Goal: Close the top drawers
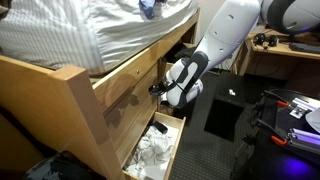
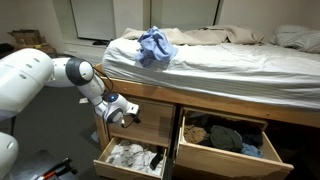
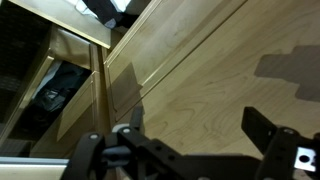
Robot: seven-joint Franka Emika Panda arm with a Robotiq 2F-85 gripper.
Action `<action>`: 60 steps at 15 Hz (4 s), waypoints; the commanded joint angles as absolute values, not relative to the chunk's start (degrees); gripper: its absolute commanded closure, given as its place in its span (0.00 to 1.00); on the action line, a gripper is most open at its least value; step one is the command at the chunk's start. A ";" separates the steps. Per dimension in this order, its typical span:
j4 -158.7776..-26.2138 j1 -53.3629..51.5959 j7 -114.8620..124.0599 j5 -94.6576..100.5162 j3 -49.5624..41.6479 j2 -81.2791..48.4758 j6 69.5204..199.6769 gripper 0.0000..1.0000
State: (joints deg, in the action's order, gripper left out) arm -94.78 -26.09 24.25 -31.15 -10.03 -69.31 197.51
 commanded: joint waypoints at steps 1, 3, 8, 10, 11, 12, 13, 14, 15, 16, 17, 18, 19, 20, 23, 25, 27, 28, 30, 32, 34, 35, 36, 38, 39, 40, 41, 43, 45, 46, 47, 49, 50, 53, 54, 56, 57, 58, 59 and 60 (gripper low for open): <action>-100.41 -33.29 25.05 -38.59 -19.73 -66.34 192.96 0.00; -105.70 -36.57 24.67 -43.17 -26.17 -63.86 191.40 0.00; -119.11 -50.12 25.36 -49.26 -46.28 -60.77 177.92 0.00; -123.24 -53.87 25.22 -47.18 -51.32 -58.54 169.36 0.00; -124.92 -55.28 24.41 -46.28 -53.21 -56.40 165.10 0.00; -126.28 -53.01 25.60 -41.00 -51.52 -50.85 164.52 0.00; -122.04 -51.28 28.66 -40.65 -50.50 -57.46 169.42 0.00; -122.93 -51.52 30.03 -38.31 -50.72 -55.88 168.94 0.00; -122.94 -51.40 31.13 -36.95 -50.69 -55.43 169.05 0.00; -122.80 -51.13 31.58 -36.47 -50.58 -55.53 169.12 0.00; -122.78 -50.95 31.65 -36.41 -50.43 -55.71 169.26 0.00; -122.09 -53.95 35.80 -34.91 -54.06 -61.53 167.05 0.00; -122.11 -55.26 39.52 -32.75 -56.93 -64.01 163.63 0.00; -122.71 -54.10 42.43 -30.53 -57.62 -63.76 163.61 0.00; -128.24 -53.33 49.01 -24.96 -62.46 -64.61 164.36 0.00; -132.08 -53.67 51.90 -23.00 -66.30 -65.80 163.32 0.00; -135.85 -53.64 53.24 -21.35 -69.98 -66.24 160.84 0.00; -136.85 -52.69 53.08 -20.42 -71.12 -65.97 158.81 0.00; -139.20 -48.24 47.80 -19.11 -71.22 -58.48 157.66 0.00; -139.57 -42.32 45.01 -19.93 -69.32 -54.88 160.87 0.00; -138.55 -35.40 43.56 -20.76 -65.51 -51.83 163.17 0.00; -137.63 -31.10 43.29 -21.19 -62.44 -50.51 164.96 0.00; -137.02 -27.31 43.00 -21.34 -59.73 -48.97 166.27 0.00; -135.27 -19.23 43.59 -21.77 -52.48 -46.75 169.76 0.00; -134.23 -15.24 43.71 -22.03 -48.56 -45.91 171.36 0.00; -133.07 -10.88 43.50 -22.32 -44.44 -45.30 173.02 0.00; -132.37 -7.11 43.21 -22.61 -40.60 -44.50 175.10 0.00; -130.32 0.65 42.47 -23.19 -31.89 -44.42 181.50 0.00; -127.16 7.37 42.96 -23.73 -23.39 -46.22 188.35 0.00; -125.28 10.81 43.15 -23.85 -19.05 -47.25 191.32 0.00; -123.46 14.89 45.74 -20.90 -14.62 -48.06 193.77 0.00; -121.02 22.81 47.96 -17.93 -5.82 -49.29 197.47 0.00; -123.74 15.40 44.04 -23.24 -12.23 -47.67 194.07 0.00; -121.33 21.33 44.87 -21.58 -6.45 -48.78 196.00 0.00; -121.15 21.65 44.88 -21.54 -6.34 -48.82 196.02 0.00; -118.70 20.78 41.78 -20.14 -6.52 -50.21 187.23 0.00; -116.39 25.07 40.49 -18.47 -2.42 -51.29 184.69 0.00; -113.80 27.22 39.16 -18.50 -0.49 -52.55 180.67 0.00; -110.34 29.70 38.44 -19.70 1.90 -54.50 176.83 0.00; -107.87 30.13 38.39 -21.79 2.58 -56.26 175.30 0.00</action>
